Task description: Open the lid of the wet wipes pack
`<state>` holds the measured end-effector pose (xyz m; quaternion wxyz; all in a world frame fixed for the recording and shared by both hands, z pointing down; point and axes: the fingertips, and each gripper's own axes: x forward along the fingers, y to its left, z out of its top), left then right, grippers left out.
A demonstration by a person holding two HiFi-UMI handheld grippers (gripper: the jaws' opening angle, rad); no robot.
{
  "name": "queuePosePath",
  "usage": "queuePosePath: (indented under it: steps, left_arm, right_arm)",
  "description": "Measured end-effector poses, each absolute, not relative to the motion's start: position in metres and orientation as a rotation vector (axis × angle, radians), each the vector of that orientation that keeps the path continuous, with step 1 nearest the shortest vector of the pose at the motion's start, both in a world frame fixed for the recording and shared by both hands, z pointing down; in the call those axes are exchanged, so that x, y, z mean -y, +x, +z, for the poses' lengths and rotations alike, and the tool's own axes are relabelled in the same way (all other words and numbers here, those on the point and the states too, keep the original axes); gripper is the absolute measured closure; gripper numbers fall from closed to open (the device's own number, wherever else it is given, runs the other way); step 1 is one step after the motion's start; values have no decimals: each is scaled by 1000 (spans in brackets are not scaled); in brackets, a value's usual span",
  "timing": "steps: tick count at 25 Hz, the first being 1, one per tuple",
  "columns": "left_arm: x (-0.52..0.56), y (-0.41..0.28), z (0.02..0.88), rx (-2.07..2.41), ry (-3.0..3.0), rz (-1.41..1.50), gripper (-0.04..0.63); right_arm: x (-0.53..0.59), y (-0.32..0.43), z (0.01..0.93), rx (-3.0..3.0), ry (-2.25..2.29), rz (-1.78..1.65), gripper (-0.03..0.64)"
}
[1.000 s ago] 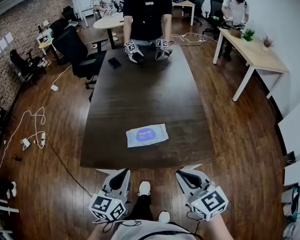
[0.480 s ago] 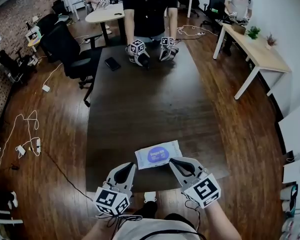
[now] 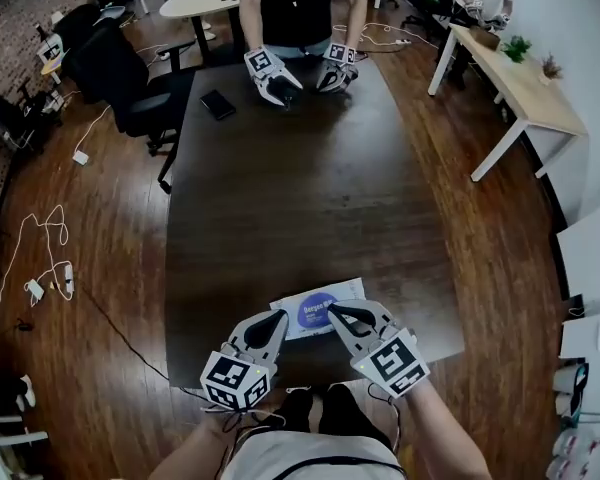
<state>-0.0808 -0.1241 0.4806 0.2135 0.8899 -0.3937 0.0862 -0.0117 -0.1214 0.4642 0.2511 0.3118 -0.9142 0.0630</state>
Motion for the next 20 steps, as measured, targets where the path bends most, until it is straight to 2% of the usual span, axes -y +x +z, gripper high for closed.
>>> queuePosePath:
  steps: [7, 11, 14, 17, 20]
  left_arm:
    - [116, -63, 544, 1120, 2328, 369, 579]
    - [112, -62, 573, 1169, 2241, 422, 569]
    - [112, -64, 587, 1202, 2201, 446, 569]
    - [114, -61, 592, 1226, 2185, 464, 569]
    - [118, -59, 598, 1239, 2178, 488, 562]
  right_arm:
    - [126, -10, 532, 2387, 551, 53, 602]
    - [121, -12, 564, 2321, 360, -2, 543]
    - [121, -11, 582, 2282, 263, -31, 473]
    - [121, -8, 595, 2240, 192, -69, 363]
    - [122, -6, 607, 2191, 119, -113, 309]
